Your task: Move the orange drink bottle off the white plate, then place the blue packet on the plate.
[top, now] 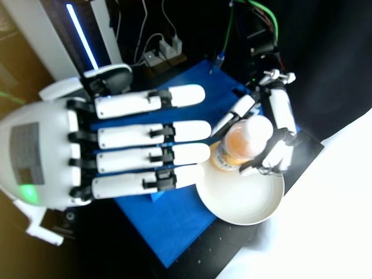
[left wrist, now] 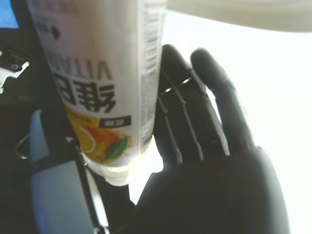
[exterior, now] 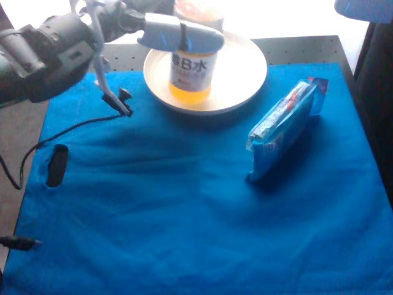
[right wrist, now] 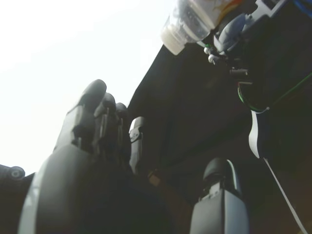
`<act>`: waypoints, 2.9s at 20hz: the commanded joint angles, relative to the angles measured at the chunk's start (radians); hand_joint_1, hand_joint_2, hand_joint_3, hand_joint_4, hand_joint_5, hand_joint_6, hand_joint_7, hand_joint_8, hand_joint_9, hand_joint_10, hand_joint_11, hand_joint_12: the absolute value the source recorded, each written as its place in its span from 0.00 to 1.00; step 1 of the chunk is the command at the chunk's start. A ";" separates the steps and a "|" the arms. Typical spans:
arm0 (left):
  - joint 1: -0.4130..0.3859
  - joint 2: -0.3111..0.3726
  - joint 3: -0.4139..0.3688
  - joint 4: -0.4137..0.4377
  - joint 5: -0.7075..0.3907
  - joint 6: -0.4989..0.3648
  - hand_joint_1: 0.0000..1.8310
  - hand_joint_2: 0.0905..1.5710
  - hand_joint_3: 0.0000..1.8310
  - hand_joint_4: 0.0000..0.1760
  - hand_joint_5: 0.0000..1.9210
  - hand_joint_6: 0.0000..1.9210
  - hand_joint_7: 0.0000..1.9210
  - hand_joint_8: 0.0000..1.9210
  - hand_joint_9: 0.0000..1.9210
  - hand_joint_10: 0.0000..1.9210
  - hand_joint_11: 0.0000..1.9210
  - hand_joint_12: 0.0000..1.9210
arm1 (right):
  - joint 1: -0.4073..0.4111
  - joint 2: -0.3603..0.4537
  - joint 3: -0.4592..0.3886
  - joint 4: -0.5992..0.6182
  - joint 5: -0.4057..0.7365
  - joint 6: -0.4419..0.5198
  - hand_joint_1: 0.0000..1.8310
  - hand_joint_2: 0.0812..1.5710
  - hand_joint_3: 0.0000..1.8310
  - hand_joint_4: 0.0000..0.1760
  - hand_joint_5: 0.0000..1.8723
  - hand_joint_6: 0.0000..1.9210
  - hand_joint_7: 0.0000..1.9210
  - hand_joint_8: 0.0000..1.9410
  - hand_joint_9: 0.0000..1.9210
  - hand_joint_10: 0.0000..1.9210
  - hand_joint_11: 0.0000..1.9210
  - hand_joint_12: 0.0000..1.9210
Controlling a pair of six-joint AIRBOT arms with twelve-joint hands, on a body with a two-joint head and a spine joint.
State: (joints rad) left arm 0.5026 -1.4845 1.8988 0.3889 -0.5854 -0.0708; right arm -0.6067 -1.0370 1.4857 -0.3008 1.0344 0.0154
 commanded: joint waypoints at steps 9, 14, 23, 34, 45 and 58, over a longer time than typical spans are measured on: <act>0.020 0.172 -0.166 -0.069 -0.329 -0.025 0.69 0.67 0.00 0.00 0.49 0.47 0.60 0.44 0.60 0.08 0.24 0.63 | 0.015 0.003 0.003 0.054 0.101 0.008 0.24 0.56 0.00 0.72 0.17 0.00 0.14 0.00 0.12 0.00 0.00 0.41; 0.073 0.261 -0.265 -0.080 -0.425 -0.022 0.68 0.69 0.00 0.00 0.50 0.43 0.55 0.54 0.50 0.00 0.04 0.73 | 0.015 0.000 0.003 0.054 0.101 0.008 0.26 0.56 0.00 0.70 0.17 0.00 0.11 0.00 0.09 0.00 0.00 0.31; 0.180 0.404 -0.430 -0.099 -0.539 0.059 0.67 0.69 0.00 0.10 0.49 0.51 0.54 0.49 0.60 0.01 0.28 0.54 | 0.014 -0.006 0.002 0.054 0.101 0.008 0.26 0.54 0.00 0.67 0.19 0.00 0.13 0.00 0.10 0.00 0.00 0.30; 0.281 0.405 -0.481 -0.120 -0.570 0.089 0.68 0.68 0.00 0.00 0.52 0.42 0.53 0.55 0.64 0.04 0.31 0.70 | 0.012 -0.009 0.001 0.054 0.101 0.008 0.27 0.55 0.00 0.46 0.19 0.00 0.14 0.00 0.11 0.00 0.00 0.31; 0.290 0.337 -0.446 -0.112 -0.515 0.088 0.65 0.73 0.00 0.17 0.44 0.61 0.46 0.61 0.56 0.03 0.27 0.69 | 0.012 -0.016 0.001 0.045 0.101 0.008 0.28 0.54 0.00 0.28 0.24 0.00 0.16 0.00 0.12 0.00 0.00 0.34; 0.299 0.320 -0.436 -0.072 -0.462 0.080 0.65 0.71 0.00 0.13 0.46 0.55 0.49 0.58 0.55 0.01 0.26 0.61 | 0.012 -0.018 -0.001 0.041 0.101 0.008 0.28 0.55 0.00 0.32 0.25 0.00 0.16 0.00 0.13 0.00 0.00 0.36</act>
State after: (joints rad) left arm 0.8074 -1.1576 1.4605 0.3733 -0.9234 0.0299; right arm -0.6071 -1.0538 1.4853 -0.3115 1.0340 0.0154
